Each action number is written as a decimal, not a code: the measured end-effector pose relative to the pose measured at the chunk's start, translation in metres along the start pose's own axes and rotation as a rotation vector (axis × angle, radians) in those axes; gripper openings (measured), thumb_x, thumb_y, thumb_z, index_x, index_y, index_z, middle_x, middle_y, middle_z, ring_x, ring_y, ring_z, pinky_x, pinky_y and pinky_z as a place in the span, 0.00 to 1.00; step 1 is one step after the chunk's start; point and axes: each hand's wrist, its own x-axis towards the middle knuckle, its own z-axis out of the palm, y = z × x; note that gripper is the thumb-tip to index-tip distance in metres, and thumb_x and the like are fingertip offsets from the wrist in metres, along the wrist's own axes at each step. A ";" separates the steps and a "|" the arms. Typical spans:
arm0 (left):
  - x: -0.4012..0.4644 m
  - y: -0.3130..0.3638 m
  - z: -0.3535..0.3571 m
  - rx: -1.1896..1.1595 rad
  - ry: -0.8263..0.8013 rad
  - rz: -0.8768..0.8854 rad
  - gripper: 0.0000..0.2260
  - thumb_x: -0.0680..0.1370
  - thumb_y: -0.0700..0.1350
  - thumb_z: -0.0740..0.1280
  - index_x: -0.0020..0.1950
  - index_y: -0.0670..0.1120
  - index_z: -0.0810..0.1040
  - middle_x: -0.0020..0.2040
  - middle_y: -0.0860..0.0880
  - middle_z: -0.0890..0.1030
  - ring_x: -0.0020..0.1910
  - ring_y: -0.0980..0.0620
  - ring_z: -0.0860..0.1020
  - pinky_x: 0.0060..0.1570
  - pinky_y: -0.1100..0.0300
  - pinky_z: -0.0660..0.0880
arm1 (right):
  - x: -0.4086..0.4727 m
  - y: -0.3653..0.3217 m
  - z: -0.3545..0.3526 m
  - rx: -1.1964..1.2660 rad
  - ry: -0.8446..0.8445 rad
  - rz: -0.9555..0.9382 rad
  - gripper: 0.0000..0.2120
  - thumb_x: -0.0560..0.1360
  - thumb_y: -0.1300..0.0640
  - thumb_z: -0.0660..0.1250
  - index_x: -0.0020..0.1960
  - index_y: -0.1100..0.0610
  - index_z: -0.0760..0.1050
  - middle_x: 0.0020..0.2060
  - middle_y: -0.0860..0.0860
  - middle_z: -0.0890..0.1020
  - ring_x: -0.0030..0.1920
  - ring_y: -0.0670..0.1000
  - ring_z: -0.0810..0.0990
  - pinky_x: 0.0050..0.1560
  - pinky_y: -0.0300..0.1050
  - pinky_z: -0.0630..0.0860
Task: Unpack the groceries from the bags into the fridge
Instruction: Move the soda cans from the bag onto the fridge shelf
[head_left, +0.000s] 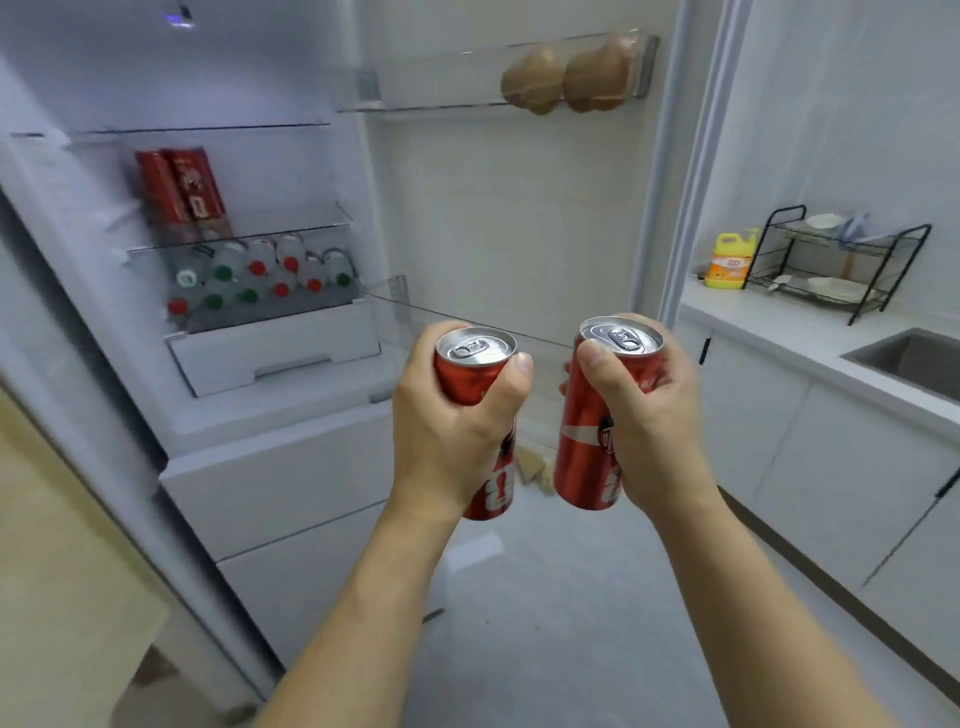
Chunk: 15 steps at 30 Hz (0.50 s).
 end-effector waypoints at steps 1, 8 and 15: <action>0.006 -0.005 -0.009 0.009 0.014 0.002 0.18 0.68 0.58 0.71 0.48 0.47 0.76 0.40 0.53 0.81 0.39 0.55 0.80 0.39 0.64 0.76 | 0.003 0.003 0.012 0.010 -0.019 0.002 0.12 0.66 0.43 0.73 0.47 0.44 0.78 0.46 0.55 0.83 0.48 0.59 0.83 0.51 0.65 0.79; 0.040 -0.036 -0.053 0.057 0.091 -0.003 0.18 0.67 0.58 0.71 0.48 0.46 0.76 0.39 0.55 0.81 0.38 0.55 0.79 0.39 0.64 0.76 | 0.024 0.026 0.076 0.060 -0.084 0.019 0.11 0.65 0.42 0.73 0.46 0.41 0.79 0.45 0.54 0.84 0.47 0.59 0.83 0.51 0.64 0.79; 0.075 -0.068 -0.066 0.105 0.158 -0.004 0.19 0.68 0.59 0.71 0.49 0.46 0.76 0.42 0.55 0.81 0.39 0.57 0.80 0.39 0.68 0.74 | 0.060 0.056 0.118 0.087 -0.178 0.055 0.11 0.65 0.41 0.73 0.46 0.40 0.78 0.45 0.53 0.84 0.47 0.58 0.84 0.51 0.63 0.80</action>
